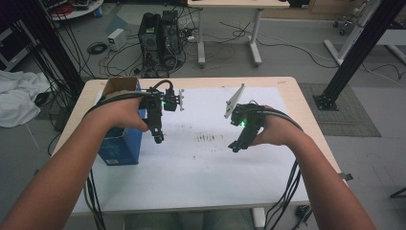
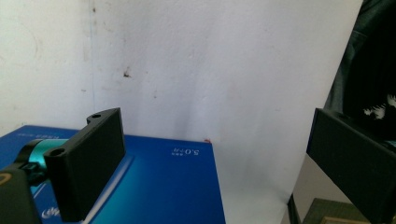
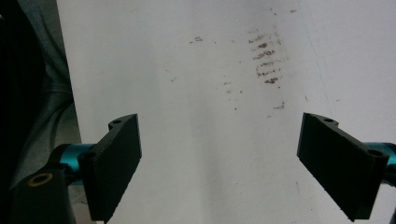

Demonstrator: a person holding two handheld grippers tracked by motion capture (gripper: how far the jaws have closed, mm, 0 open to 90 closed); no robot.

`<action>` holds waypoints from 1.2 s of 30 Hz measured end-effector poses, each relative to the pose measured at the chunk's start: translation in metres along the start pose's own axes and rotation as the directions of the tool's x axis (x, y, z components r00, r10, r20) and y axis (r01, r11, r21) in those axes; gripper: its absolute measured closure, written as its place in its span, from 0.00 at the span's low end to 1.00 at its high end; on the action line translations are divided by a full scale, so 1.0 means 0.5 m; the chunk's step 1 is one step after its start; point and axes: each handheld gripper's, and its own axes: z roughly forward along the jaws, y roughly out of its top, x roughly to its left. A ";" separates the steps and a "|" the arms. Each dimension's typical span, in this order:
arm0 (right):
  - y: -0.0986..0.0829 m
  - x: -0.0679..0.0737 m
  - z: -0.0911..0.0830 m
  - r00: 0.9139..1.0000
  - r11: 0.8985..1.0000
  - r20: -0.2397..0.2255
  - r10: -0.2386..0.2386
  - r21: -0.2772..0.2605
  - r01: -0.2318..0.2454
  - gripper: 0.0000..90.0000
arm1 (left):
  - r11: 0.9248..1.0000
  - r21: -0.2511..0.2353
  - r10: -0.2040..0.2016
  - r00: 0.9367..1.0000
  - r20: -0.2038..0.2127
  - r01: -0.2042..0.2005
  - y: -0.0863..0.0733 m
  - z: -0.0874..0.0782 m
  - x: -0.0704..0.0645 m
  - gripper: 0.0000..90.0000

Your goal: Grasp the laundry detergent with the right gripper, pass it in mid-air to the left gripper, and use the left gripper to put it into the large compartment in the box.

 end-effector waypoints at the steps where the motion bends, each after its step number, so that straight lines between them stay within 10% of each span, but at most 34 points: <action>1: 0.000 0.001 0.001 1.000 1.000 0.000 0.000 -0.002 0.000 0.14 | 1.000 -0.005 -0.007 1.000 0.012 0.007 0.006 0.004 0.000 0.05; 36: -0.026 -0.004 0.002 1.000 1.000 0.000 0.028 0.004 -0.028 0.14 | 0.999 -0.028 0.021 1.000 0.001 -0.021 0.026 -0.012 -0.005 0.05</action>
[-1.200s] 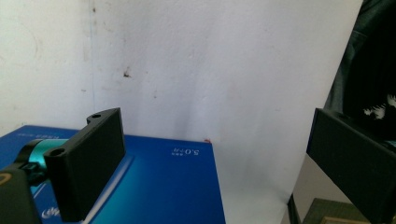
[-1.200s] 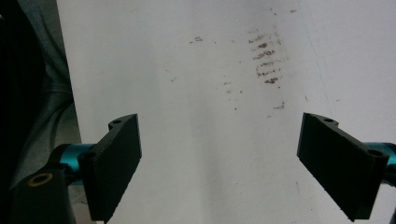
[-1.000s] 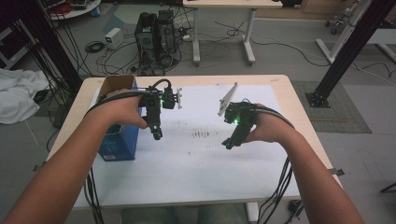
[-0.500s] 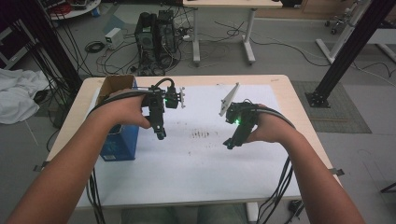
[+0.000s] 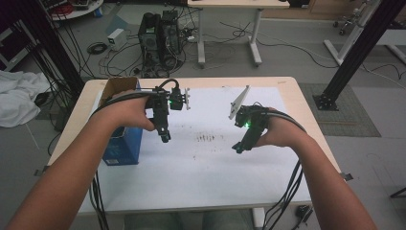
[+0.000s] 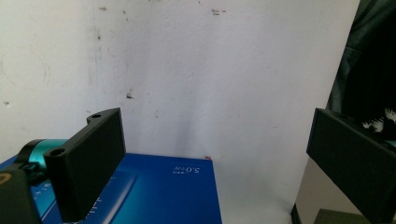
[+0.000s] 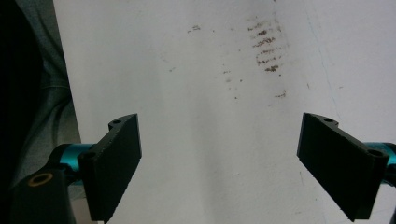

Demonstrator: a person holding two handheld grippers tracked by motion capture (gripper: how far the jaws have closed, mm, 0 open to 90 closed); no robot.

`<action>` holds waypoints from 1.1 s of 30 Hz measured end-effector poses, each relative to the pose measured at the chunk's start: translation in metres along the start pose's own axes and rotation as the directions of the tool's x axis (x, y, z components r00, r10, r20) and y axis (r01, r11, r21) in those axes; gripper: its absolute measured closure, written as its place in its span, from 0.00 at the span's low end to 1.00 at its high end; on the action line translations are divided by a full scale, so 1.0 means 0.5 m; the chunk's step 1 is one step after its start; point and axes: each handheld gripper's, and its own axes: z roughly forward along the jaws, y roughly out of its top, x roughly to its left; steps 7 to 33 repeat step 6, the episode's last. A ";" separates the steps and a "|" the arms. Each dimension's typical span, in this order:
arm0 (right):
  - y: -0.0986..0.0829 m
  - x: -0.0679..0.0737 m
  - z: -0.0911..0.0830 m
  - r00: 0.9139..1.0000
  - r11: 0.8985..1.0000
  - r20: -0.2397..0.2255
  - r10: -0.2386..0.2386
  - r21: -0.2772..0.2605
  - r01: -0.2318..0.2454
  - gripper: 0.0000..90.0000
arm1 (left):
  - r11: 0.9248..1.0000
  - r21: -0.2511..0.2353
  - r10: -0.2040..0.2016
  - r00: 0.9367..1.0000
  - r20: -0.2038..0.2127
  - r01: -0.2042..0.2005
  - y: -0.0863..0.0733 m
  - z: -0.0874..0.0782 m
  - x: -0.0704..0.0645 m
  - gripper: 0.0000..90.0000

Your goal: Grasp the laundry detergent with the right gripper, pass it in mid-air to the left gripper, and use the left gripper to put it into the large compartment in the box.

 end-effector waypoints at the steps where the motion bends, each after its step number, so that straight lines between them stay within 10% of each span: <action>1: -0.001 0.000 0.000 1.000 1.000 0.000 -0.003 0.001 0.003 0.14 | 1.000 -0.006 -0.001 1.000 0.000 0.001 0.000 0.002 0.000 0.05; 33: 0.000 0.000 0.000 1.000 1.000 0.001 -0.005 -0.002 0.005 0.14 | 1.000 -0.012 -0.004 1.000 -0.003 0.004 0.000 0.000 -0.001 0.05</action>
